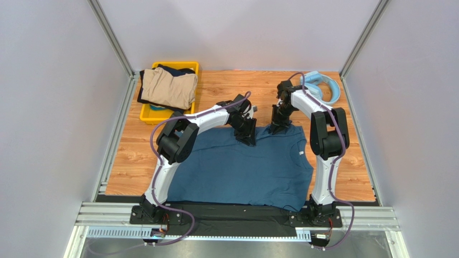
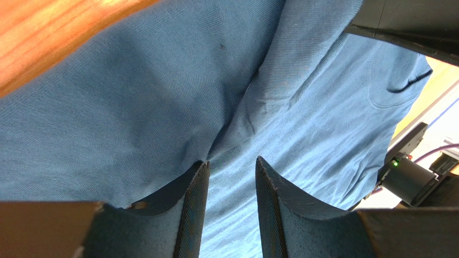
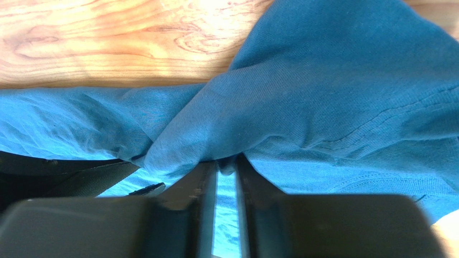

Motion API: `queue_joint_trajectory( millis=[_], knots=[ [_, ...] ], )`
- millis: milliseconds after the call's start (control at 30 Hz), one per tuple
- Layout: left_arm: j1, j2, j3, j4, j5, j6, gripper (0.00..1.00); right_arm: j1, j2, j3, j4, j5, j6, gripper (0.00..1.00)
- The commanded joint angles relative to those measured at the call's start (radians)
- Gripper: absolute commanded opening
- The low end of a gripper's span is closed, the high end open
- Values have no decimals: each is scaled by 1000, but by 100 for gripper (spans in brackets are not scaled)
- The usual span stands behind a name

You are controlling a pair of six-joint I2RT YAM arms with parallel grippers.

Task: Fold and stack the t-shirts
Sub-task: Fold the tshirt

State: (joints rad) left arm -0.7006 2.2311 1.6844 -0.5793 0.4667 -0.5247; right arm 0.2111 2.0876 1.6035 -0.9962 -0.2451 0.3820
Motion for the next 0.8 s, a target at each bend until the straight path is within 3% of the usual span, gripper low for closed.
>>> queue_joint_trajectory(
  millis=[0,100,533,633,767],
  knots=[
    [3,9,41,-24,-26,26,44,5,-23,35,-1,6,12,10],
    [6,24,67,-36,-31,23,44,7,-58,29,-38,10,6,0],
    [26,119,242,-102,-39,15,44,119,-224,-183,-139,-36,26,2],
    [30,119,238,-102,-33,18,44,146,-230,-241,-113,-66,50,6],
    [35,104,212,-102,-30,34,44,175,-183,-306,-105,-121,74,20]
  ],
)
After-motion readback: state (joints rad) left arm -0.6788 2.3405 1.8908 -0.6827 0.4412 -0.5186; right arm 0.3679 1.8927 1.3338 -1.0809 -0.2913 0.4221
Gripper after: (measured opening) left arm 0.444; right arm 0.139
